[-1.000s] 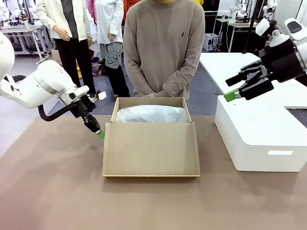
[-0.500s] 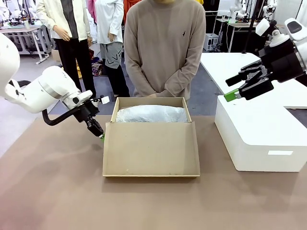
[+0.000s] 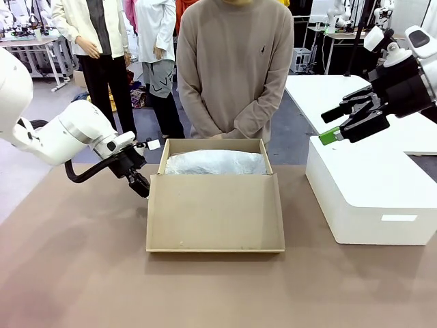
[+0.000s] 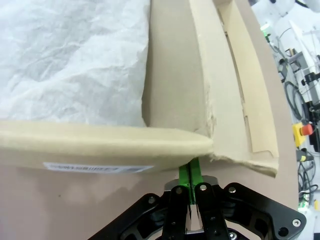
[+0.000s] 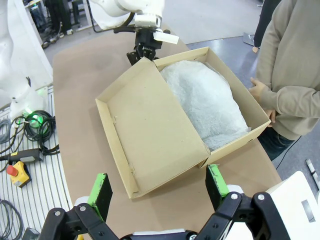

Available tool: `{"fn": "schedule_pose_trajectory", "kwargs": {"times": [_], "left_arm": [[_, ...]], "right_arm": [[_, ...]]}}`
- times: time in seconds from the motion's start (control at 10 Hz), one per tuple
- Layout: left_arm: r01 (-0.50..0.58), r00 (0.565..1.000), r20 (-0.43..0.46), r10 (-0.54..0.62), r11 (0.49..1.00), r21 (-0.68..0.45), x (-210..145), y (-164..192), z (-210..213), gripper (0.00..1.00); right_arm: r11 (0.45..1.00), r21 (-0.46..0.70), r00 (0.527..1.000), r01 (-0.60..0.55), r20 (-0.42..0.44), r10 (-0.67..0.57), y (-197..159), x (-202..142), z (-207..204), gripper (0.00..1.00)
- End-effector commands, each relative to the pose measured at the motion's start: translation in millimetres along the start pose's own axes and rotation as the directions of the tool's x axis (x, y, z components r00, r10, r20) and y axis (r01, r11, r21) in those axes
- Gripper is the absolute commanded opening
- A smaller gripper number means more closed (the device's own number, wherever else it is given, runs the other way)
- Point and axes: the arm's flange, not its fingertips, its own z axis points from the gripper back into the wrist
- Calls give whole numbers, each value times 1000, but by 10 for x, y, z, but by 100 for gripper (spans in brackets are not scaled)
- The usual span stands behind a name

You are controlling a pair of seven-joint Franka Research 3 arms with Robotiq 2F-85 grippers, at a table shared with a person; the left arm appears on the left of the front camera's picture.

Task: Pack the shoes into the box.
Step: Close the Shoes Box.

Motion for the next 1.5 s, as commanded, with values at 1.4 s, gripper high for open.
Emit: {"fn": "schedule_pose_trajectory", "kwargs": {"times": [1.4], "left_arm": [[137,961,272,-44,932,-334,19,55,18,0]], "right_arm": [[1000,7,999,-27,36,27,-28,1,-36,100]]}}
